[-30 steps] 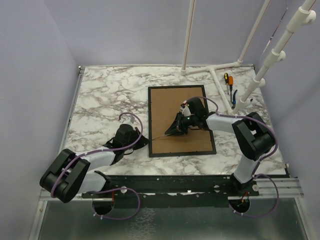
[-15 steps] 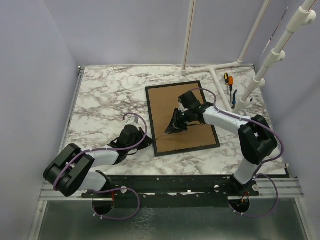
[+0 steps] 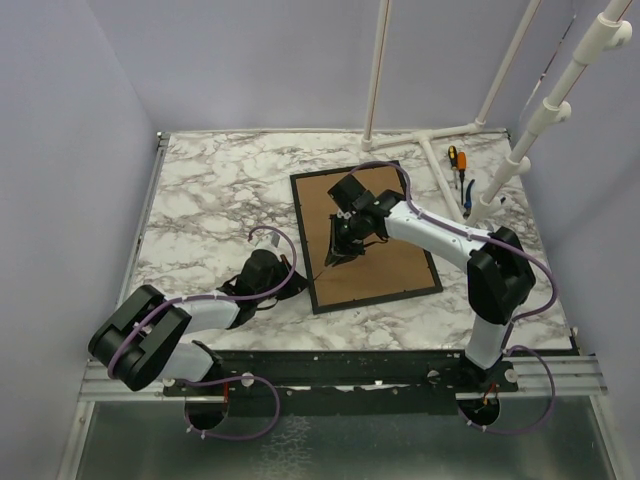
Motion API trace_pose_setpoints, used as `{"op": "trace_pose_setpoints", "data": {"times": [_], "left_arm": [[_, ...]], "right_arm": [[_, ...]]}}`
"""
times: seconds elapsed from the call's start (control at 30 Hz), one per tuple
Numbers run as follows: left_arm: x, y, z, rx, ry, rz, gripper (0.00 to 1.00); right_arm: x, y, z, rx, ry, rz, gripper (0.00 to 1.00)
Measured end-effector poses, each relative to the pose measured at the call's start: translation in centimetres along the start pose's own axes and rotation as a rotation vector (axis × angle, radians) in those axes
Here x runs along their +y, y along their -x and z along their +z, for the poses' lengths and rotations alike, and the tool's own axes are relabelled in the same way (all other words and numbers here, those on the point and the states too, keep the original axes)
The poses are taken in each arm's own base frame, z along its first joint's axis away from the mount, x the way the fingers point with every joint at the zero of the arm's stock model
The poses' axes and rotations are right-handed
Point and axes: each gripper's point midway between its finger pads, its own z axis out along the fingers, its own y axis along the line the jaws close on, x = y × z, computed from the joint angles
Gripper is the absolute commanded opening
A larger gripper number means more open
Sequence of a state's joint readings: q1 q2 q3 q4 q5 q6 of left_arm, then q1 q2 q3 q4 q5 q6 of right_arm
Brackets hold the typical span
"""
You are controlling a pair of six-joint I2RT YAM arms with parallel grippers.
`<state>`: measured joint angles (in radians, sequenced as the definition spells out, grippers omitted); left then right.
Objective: Take the photo out of the frame
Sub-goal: Release the photo frame item from the photo frame.
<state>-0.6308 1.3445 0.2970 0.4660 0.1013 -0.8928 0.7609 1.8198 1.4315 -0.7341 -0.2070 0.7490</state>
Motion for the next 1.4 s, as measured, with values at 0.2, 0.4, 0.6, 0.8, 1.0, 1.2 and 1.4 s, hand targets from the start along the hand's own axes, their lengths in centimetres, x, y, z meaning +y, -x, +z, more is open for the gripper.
{"op": "trace_pose_setpoints", "data": {"times": [0.2, 0.4, 0.6, 0.8, 1.0, 1.2, 1.4], "left_arm": [[0.0, 0.0, 0.0, 0.001, -0.001, 0.0, 0.0], [0.0, 0.0, 0.1, 0.002, -0.002, 0.0, 0.0], [0.0, 0.0, 0.1, 0.002, -0.001, 0.0, 0.0], [0.0, 0.0, 0.0, 0.001, -0.002, 0.0, 0.0], [0.0, 0.1, 0.0, -0.004, 0.0, 0.009, 0.0], [0.0, 0.1, 0.0, -0.004, 0.0, 0.014, 0.0], [0.0, 0.1, 0.0, -0.004, 0.0, 0.015, 0.0]], "right_arm": [[0.2, -0.1, 0.0, -0.005, -0.009, -0.008, 0.0], [0.3, -0.1, 0.0, -0.007, -0.006, -0.01, 0.0], [0.2, -0.6, 0.2, -0.011, 0.051, -0.008, 0.01], [-1.5, -0.4, 0.4, -0.009, 0.203, 0.089, 0.0], [-2.1, -0.2, 0.7, 0.008, 0.301, 0.12, 0.01], [-2.0, -0.2, 0.7, 0.01, 0.313, 0.105, 0.01], [-1.7, 0.1, 0.6, 0.026, 0.281, 0.081, 0.01]]}}
